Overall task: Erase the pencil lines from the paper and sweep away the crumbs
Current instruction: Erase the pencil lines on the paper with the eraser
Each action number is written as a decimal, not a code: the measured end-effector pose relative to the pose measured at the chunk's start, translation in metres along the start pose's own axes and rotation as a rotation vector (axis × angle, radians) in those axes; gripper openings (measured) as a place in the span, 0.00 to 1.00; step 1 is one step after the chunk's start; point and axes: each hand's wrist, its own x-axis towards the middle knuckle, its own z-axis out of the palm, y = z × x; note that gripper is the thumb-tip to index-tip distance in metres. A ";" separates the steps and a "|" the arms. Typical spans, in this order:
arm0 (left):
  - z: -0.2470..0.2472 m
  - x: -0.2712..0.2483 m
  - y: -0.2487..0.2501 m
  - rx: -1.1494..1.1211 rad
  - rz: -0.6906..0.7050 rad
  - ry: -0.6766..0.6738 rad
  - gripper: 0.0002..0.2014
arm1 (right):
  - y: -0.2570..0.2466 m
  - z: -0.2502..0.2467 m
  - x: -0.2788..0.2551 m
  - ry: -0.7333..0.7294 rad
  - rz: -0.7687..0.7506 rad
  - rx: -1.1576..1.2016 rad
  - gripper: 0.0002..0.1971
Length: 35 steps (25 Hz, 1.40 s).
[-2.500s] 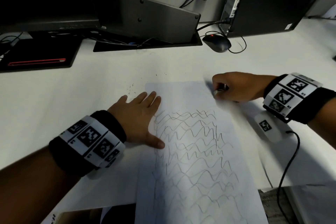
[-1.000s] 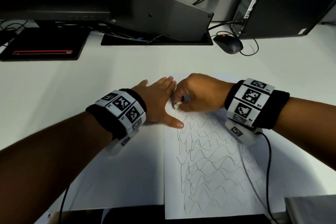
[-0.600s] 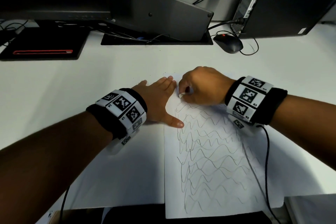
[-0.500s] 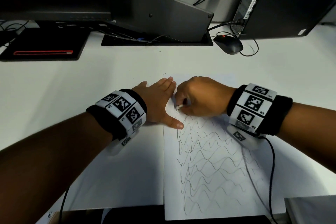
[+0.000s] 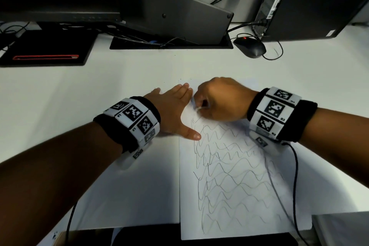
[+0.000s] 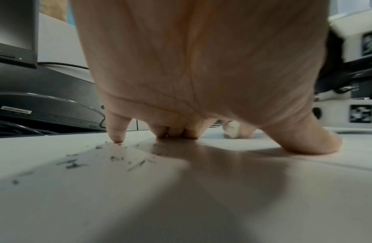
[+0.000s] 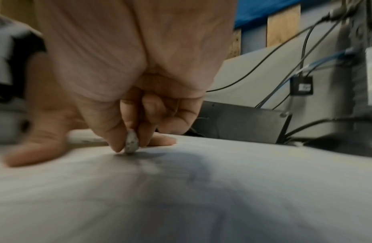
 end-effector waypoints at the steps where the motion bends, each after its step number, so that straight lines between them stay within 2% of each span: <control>1: 0.000 0.000 0.001 -0.012 0.002 -0.005 0.66 | -0.003 0.002 -0.001 -0.027 -0.022 0.020 0.07; 5: -0.001 0.001 0.001 0.013 0.002 0.005 0.67 | 0.001 -0.002 0.000 0.025 0.041 -0.005 0.07; 9: 0.000 -0.001 0.001 -0.020 0.003 -0.001 0.65 | -0.007 0.001 -0.002 -0.049 -0.049 0.066 0.06; 12: -0.002 -0.002 0.002 0.008 -0.003 0.007 0.66 | 0.013 -0.004 -0.001 0.050 0.059 0.083 0.08; 15: -0.006 -0.003 0.005 0.024 -0.006 0.009 0.65 | 0.024 -0.001 -0.003 0.062 0.134 0.086 0.06; 21: -0.005 0.010 0.019 0.019 0.052 0.054 0.62 | 0.025 0.000 0.001 0.052 0.135 0.082 0.05; 23: -0.004 0.009 0.020 0.010 0.045 0.052 0.61 | 0.022 0.005 -0.005 0.058 0.084 0.092 0.05; 26: -0.006 0.007 0.019 -0.015 0.044 0.045 0.60 | 0.014 0.005 -0.010 -0.010 -0.003 0.122 0.05; 30: -0.006 0.010 0.019 0.016 0.048 0.031 0.61 | 0.018 0.001 -0.001 0.069 0.068 -0.053 0.07; 33: -0.006 0.008 0.017 -0.003 0.051 0.016 0.58 | 0.008 0.005 -0.004 -0.049 -0.048 0.035 0.06; 35: -0.006 0.008 0.017 0.000 0.046 0.020 0.60 | 0.013 -0.003 -0.005 -0.050 0.015 0.041 0.06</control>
